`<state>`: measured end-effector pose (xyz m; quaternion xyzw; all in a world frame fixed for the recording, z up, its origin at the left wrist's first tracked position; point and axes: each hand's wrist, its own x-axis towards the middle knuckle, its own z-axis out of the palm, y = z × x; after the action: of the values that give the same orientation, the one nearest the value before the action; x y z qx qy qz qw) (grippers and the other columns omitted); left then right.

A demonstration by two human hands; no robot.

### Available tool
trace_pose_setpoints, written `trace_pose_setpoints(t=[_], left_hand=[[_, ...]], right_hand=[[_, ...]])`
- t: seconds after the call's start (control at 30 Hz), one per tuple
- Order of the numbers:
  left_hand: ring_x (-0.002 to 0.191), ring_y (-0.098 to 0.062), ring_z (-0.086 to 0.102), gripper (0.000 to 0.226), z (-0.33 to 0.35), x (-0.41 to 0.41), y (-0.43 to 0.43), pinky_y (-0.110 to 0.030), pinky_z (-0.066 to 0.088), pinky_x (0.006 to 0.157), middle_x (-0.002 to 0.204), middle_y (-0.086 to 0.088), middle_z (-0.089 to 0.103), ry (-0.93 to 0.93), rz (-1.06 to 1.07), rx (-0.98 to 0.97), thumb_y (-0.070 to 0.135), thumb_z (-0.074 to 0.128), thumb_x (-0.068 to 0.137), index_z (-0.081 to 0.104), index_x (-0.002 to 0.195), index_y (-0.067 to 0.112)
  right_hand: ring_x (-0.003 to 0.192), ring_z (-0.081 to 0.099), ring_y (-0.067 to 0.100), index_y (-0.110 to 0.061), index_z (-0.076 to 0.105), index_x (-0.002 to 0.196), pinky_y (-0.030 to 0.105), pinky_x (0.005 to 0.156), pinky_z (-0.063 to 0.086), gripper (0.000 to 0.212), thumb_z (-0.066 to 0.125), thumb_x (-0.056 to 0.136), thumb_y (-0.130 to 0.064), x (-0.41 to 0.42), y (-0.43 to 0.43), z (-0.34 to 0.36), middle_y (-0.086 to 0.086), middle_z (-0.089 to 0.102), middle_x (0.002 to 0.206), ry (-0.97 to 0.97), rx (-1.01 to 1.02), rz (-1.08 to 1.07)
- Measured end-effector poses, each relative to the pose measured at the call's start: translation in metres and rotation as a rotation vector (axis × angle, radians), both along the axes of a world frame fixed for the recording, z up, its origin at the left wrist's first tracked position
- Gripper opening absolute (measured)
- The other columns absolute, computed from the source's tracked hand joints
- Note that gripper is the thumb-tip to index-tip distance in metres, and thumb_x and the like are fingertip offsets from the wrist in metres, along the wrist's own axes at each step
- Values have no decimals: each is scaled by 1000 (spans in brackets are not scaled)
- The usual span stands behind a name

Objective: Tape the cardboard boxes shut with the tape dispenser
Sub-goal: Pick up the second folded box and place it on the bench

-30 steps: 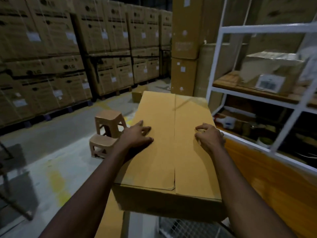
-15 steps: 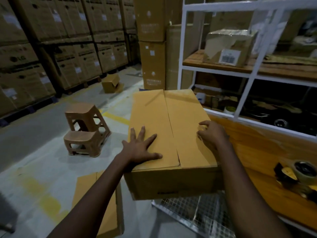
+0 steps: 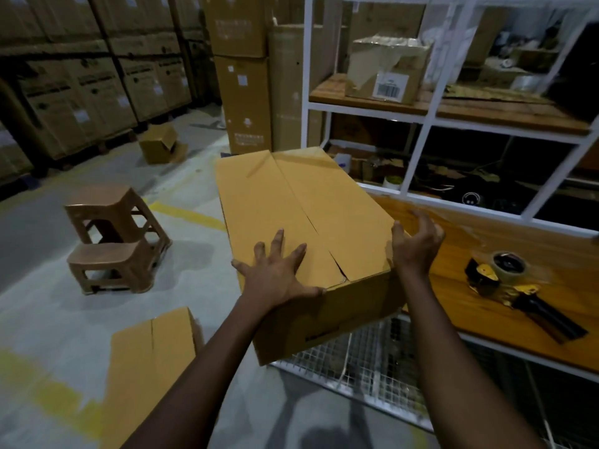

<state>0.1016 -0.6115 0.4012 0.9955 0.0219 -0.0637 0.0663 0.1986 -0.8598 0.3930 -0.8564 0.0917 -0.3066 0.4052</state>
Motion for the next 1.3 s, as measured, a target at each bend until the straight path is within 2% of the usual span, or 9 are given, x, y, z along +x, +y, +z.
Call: trace_pose_setpoints(t=[0.17,0.23,0.3,0.53,0.63,0.8,0.97,1.2,1.3], left_hand=[[147,-42,-5,107,-2,-12,-64,-84,4,97,164,-4,-12,18,136,-65,96,39,65,10,153,43],[146,-45,-7,105,0,-12,-93,-86,3,95,163,-8,-12,18,172,-95,94,38,68,11,154,39],[145,-48,-8,103,3,-5,-120,-88,2,92,163,-10,-14,12,179,-107,92,38,71,11,154,37],[143,-53,-13,101,9,40,-200,-90,-2,89,162,-12,-18,36,234,-154,89,39,75,-1,154,41],[142,-53,-20,87,-2,66,-231,-88,-7,90,162,-13,-23,-31,189,-132,84,28,84,-11,152,46],[142,-51,-22,70,-3,103,-276,-87,-9,91,162,-12,-22,-34,198,-112,73,21,94,-13,150,48],[142,-53,-21,67,-4,135,-325,-88,-7,91,162,-13,-20,0,153,-42,68,23,96,-10,151,48],[141,-54,-21,65,1,173,-372,-88,-7,90,162,-11,-21,69,131,-29,67,27,97,-7,150,54],[141,-55,-21,66,2,184,-388,-87,-8,89,162,-13,-21,77,122,-38,67,28,96,-7,151,52]], right_hand=[[135,33,30,-19,48,138,38,100,36,58,49,84,-39,2,-30,-4,7,45,147,-77,192,-4],[134,36,31,-16,48,139,30,95,35,59,49,84,-37,1,-47,-8,9,46,145,-79,198,29],[132,37,32,-17,46,141,33,96,36,58,50,86,-37,2,-70,-15,10,47,144,-34,176,41],[139,28,33,-27,45,138,58,109,27,58,54,84,-48,14,-192,-52,7,41,149,213,-71,-77],[143,16,37,-25,45,135,65,111,12,56,58,86,-48,13,-254,-72,7,31,154,424,-200,-223],[145,-1,45,-22,39,141,69,111,0,70,63,83,-55,8,-333,-100,13,12,161,759,-289,-297],[144,-6,48,-25,45,135,69,110,-2,67,66,80,-56,16,-370,-123,15,4,161,968,-339,-226],[143,2,50,-26,44,138,69,110,-3,57,57,89,-52,39,-385,-137,12,16,160,1034,-429,-117],[142,10,46,-27,42,139,68,112,0,52,52,93,-49,51,-394,-136,9,33,153,1029,-395,-96]])
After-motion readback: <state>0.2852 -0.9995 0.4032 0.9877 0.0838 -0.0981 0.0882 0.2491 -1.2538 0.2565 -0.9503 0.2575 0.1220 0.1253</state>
